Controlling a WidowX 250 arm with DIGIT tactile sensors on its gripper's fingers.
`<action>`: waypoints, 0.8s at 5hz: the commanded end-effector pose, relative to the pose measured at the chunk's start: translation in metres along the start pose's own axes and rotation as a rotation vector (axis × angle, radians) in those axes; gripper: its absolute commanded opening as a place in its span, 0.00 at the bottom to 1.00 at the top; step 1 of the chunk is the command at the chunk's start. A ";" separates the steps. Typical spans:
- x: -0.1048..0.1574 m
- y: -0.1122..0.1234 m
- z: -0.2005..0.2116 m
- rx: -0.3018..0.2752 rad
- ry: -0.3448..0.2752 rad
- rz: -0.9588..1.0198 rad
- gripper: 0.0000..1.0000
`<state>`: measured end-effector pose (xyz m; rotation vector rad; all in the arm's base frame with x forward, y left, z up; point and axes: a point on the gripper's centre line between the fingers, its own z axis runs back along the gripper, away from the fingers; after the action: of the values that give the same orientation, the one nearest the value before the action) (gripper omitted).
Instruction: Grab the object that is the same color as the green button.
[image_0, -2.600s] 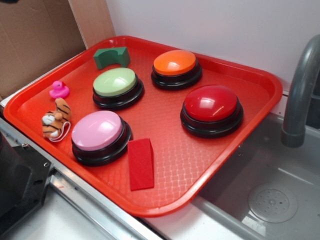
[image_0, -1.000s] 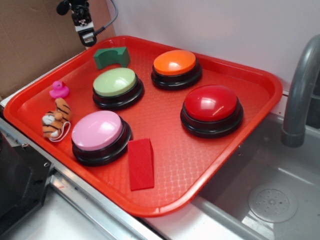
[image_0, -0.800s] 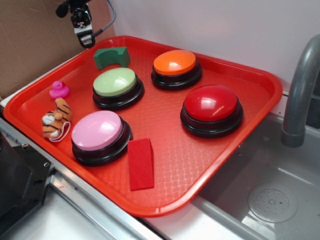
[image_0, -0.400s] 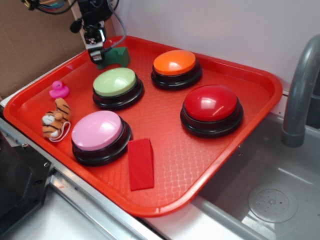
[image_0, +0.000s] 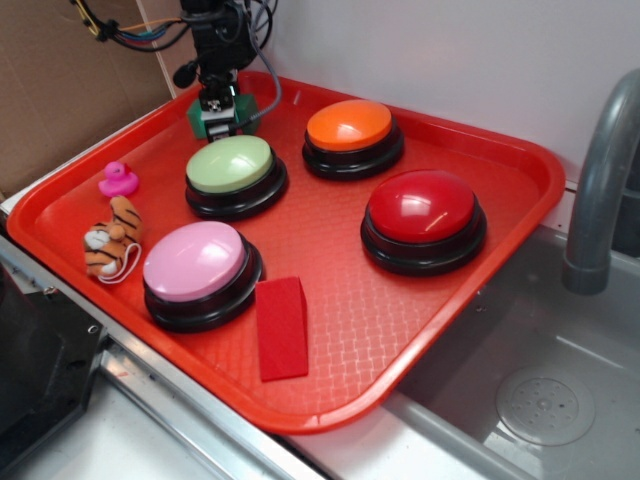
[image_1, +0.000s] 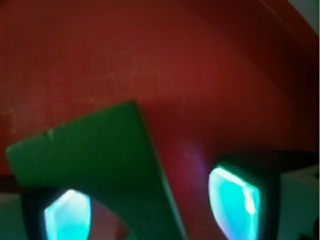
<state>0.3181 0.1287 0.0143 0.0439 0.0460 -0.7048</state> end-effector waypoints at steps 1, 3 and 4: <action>0.016 -0.002 0.002 0.061 0.041 0.042 0.00; 0.006 -0.017 0.036 0.190 0.103 0.299 0.00; -0.044 -0.038 0.074 0.293 0.077 0.503 0.00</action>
<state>0.2581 0.1204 0.0696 0.3076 0.0787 -0.2497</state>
